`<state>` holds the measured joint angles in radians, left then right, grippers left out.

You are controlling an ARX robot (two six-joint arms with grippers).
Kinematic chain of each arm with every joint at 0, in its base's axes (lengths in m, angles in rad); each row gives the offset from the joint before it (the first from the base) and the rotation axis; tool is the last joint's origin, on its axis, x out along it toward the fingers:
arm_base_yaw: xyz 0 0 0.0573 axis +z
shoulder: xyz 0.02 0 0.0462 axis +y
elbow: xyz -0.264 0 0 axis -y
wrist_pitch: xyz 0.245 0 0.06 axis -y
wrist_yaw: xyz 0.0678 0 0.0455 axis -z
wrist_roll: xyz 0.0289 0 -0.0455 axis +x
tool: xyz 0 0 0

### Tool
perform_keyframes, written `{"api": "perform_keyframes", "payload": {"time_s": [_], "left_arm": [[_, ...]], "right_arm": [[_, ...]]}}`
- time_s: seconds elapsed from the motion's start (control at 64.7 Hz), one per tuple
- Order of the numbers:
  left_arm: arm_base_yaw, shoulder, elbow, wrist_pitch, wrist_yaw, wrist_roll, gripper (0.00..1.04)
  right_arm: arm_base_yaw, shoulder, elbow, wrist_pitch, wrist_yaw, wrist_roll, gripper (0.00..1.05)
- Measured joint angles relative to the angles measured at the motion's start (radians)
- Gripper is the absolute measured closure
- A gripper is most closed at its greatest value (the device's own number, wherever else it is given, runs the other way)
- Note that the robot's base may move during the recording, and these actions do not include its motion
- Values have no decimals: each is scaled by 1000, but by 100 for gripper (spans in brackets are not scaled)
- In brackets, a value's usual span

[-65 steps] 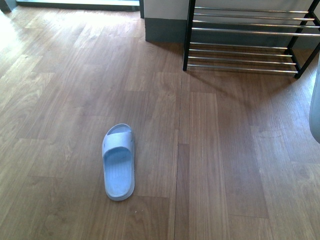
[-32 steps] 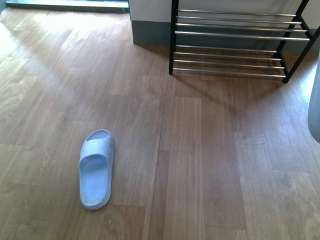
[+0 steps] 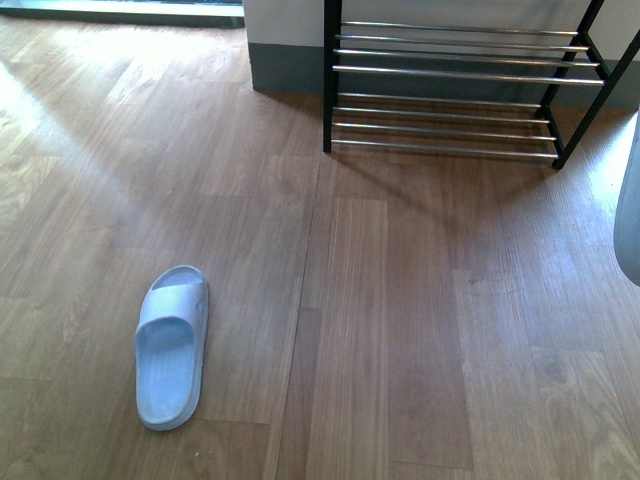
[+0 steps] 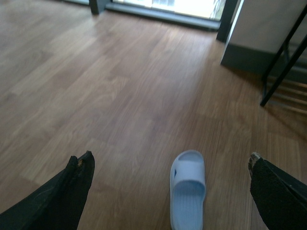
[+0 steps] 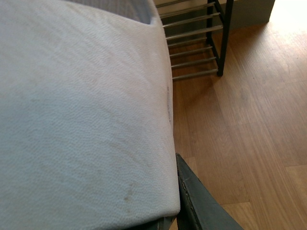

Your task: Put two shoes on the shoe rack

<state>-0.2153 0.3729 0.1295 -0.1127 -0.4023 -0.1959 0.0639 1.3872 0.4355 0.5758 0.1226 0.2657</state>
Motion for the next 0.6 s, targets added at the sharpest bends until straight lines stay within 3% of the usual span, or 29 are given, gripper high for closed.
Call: {"api": "perform_keyframes", "payload": {"time_s": [0.062, 0.108, 0.17, 0.247, 0.371, 0.603], "left_arm": [[-52, 185, 21, 106, 2, -40, 9], [-81, 465, 66, 279, 21, -62, 9], [-81, 779, 145, 457, 56, -64, 9], [-70, 1044, 233, 545, 95, -55, 9], [-34, 1406, 386, 547, 115, -22, 9], [10, 1761, 633, 472, 95, 27, 9]], "right_arm": [[0, 0, 0, 0, -2, 0, 103], [0, 0, 0, 0, -2, 0, 103], [0, 0, 0, 0, -1, 0, 103], [0, 0, 0, 0, -1, 0, 103], [0, 0, 0, 0, -2, 0, 103], [0, 0, 0, 0, -2, 0, 103]]}}
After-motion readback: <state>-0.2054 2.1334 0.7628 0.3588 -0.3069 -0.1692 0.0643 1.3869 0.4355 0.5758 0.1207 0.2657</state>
